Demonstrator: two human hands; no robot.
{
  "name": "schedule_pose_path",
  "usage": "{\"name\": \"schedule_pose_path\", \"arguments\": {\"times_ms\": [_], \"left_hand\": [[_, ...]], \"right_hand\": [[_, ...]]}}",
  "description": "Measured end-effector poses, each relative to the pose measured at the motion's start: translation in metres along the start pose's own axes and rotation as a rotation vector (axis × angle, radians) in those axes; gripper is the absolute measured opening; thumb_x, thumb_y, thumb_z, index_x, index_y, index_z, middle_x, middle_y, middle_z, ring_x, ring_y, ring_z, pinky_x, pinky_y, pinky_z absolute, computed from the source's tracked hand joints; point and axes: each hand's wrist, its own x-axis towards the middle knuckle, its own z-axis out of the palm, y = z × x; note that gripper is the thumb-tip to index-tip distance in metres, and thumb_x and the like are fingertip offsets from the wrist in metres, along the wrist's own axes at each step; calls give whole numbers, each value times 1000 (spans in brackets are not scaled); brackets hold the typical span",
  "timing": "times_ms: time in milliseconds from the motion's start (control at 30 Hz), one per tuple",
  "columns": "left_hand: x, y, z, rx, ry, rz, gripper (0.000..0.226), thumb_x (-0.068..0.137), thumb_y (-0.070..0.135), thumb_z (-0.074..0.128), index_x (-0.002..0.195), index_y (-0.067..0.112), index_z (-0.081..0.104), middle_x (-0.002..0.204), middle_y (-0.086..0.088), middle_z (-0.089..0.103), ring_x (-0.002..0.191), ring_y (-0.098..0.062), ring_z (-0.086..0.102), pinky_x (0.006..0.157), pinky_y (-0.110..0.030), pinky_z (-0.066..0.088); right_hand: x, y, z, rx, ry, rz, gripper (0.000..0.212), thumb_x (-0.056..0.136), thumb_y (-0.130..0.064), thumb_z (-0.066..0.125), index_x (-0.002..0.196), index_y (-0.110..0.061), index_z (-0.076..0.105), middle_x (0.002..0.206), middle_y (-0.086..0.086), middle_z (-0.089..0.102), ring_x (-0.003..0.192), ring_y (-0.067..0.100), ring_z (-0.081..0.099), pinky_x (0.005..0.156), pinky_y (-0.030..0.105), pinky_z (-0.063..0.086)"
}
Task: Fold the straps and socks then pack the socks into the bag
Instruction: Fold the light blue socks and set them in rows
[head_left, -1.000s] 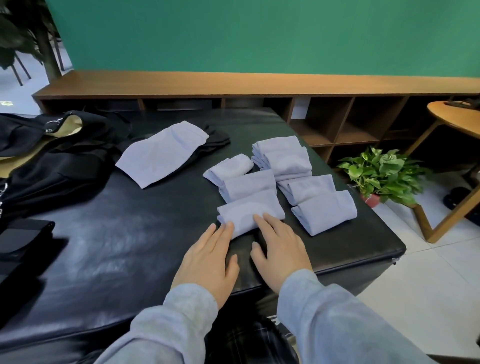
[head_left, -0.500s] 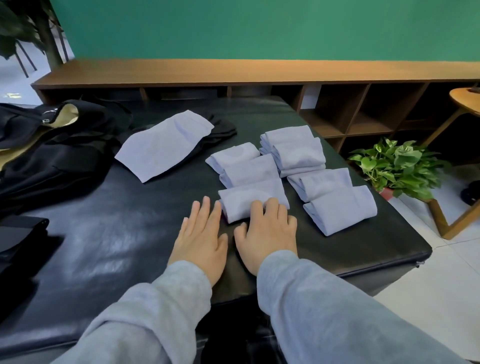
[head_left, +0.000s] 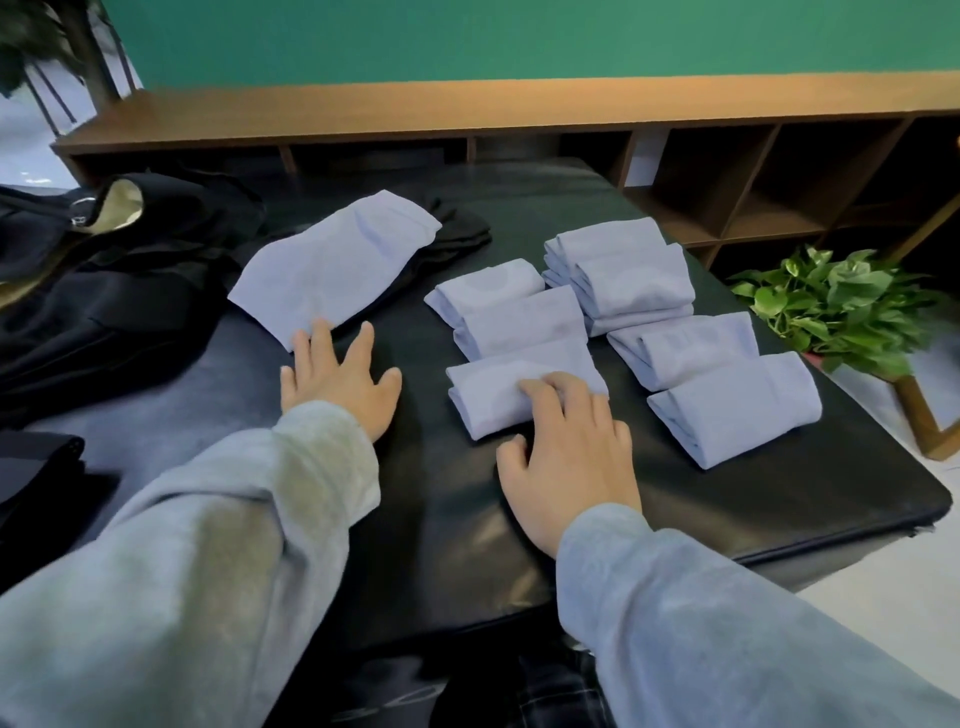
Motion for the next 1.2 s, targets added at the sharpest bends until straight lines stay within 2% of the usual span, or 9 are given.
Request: {"name": "schedule_pose_path", "arguments": {"times_ms": [167,333,433,633,833,900,1100,1200], "left_hand": [[24,0,-2,38,31,-34,57,95,47,33,147,28,20,156,-1,-13,142,-17,-17,116,-44,-1],[32,4,-1,12,57,-54,53,94,44,36,136,12,36,157,2,-6,143,-19,-9,116,-46,4],[32,5,1,-5,77,-47,55,95,42,37,137,6,33,157,2,-1,144,-18,-5,116,-47,6],[11,7,-4,-102,158,-21,54,95,36,42,140,7,32,156,1,11,143,-19,7,114,-48,17],[-60,-2,7,-141,134,38,60,95,39,44,146,13,26,156,5,13,143,-12,10,116,-35,11],[-81,-14,10,-151,164,72,58,94,36,45,145,14,29,155,6,16,142,-11,14,116,-32,11],[-129,-52,-2,-281,183,118,51,92,28,51,140,13,40,148,8,31,135,-9,30,108,-24,26],[-147,-67,-7,-290,209,89,39,90,21,55,127,10,54,133,3,48,123,-15,46,97,-19,31]], "right_hand": [[0,1,1,12,2,-10,49,89,-32,38,137,-31,29,143,-10,23,124,14,28,99,31,25],[0,1,1,25,1,-8,47,89,-33,38,136,-31,31,143,-10,24,125,14,28,100,31,25],[0,1,0,26,-5,-10,46,89,-33,37,135,-31,31,143,-9,24,126,15,28,102,32,25],[0,1,0,19,1,-6,47,90,-33,37,136,-31,30,144,-10,23,127,15,27,102,32,25],[-2,0,-1,25,29,6,47,89,-29,41,135,-28,35,141,-8,28,125,15,30,100,30,26],[-4,-1,-1,44,42,10,46,88,-27,43,134,-25,38,139,-7,32,125,15,32,101,30,27],[-11,-3,-4,112,77,17,38,88,-24,46,126,-20,47,132,-6,41,123,13,36,101,27,27],[-10,-4,-4,129,84,33,35,89,-23,47,123,-19,50,129,-4,43,121,15,40,99,28,29]]}}
